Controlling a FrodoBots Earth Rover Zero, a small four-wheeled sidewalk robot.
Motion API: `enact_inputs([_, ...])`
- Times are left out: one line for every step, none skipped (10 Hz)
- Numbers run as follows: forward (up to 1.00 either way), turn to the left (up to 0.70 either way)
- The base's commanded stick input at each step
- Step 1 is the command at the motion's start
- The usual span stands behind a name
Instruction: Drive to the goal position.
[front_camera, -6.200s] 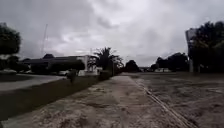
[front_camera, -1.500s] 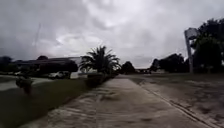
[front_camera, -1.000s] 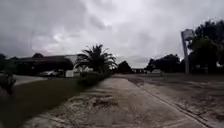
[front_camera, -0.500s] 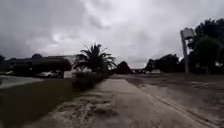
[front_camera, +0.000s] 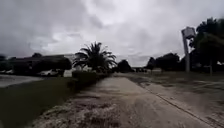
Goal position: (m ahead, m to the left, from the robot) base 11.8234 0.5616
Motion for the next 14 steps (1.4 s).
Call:
enact_inputs([0.7, 0.0])
enact_inputs([0.7, 0.0])
enact_inputs([0.7, 0.0])
enact_inputs([0.7, 0.0])
enact_inputs([0.7, 0.0])
enact_inputs([0.7, 0.0])
enact_inputs([0.7, 0.0])
enact_inputs([0.7, 0.0])
enact_inputs([0.7, 0.0])
enact_inputs([0.7, -0.31])
enact_inputs([0.7, -0.22])
enact_inputs([0.7, -0.02])
enact_inputs([0.7, 0.0])
enact_inputs([0.7, 0.0])
